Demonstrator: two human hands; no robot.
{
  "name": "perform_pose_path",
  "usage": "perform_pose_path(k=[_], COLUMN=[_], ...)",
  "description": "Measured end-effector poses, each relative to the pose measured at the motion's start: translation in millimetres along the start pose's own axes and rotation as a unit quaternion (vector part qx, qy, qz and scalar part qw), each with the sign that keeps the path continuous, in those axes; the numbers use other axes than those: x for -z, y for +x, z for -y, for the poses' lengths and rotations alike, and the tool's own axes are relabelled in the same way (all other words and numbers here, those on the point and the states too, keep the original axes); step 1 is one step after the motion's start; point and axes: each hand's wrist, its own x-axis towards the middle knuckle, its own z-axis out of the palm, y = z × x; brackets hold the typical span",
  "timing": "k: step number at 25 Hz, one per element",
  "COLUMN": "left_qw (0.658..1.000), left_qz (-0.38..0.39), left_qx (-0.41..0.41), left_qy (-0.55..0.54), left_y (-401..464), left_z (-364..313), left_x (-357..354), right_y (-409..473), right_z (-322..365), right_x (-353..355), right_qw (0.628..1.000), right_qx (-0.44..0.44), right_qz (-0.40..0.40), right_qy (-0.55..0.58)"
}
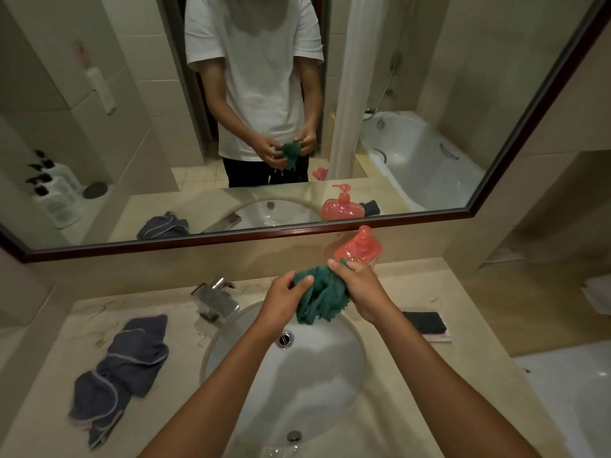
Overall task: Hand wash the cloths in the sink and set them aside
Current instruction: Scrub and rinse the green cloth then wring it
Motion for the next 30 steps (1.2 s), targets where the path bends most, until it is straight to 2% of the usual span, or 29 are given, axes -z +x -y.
perform_pose_path(k=[3, 8, 11, 13, 15, 17, 21, 24, 26, 28, 30], left_qw=[0.998, 0.989, 0.990, 0.994, 0.998, 0.998, 0.991, 0.982, 0.991, 0.998, 0.996], left_qz=[-0.017, -0.044, -0.023, -0.008, -0.026, -0.049, -0.015, -0.038, -0.012, 0.049, 0.091], left_qx=[0.015, 0.038, 0.025, 0.016, -0.006, -0.021, 0.010, 0.027, 0.000, -0.013, 0.008], left_qy=[-0.058, -0.136, -0.135, -0.105, -0.049, -0.046, -0.134, -0.184, -0.137, -0.044, 0.023], left_y=[5, 9, 10, 9, 8, 9, 5, 3, 3, 0, -2], left_z=[-5, -16, -22, -21, -18, -15, -9, -12, -16, -18, -18], left_x=[2, -1, -3, -2, 1, 6, 4, 0, 4, 10, 13], right_y=[4, 8, 2, 0, -2, -2, -2, -3, -6, -10, -10], right_z=[0, 2, 7, 7, 10, 11, 15, 15, 12, 13, 17], right_x=[8, 13, 9, 7, 6, 3, -3, 0, 6, 11, 13], right_qw=[0.999, 0.998, 0.994, 0.993, 0.997, 0.998, 0.999, 0.999, 0.995, 0.994, 0.994], right_qx=[-0.011, -0.014, 0.015, 0.044, 0.050, 0.037, 0.037, -0.005, -0.025, -0.033, -0.024], right_qz=[0.023, 0.008, 0.053, 0.078, 0.053, 0.024, -0.010, 0.044, 0.092, 0.099, 0.093], right_qy=[0.035, -0.058, -0.098, -0.072, -0.011, 0.044, -0.008, -0.026, -0.035, -0.008, 0.043])
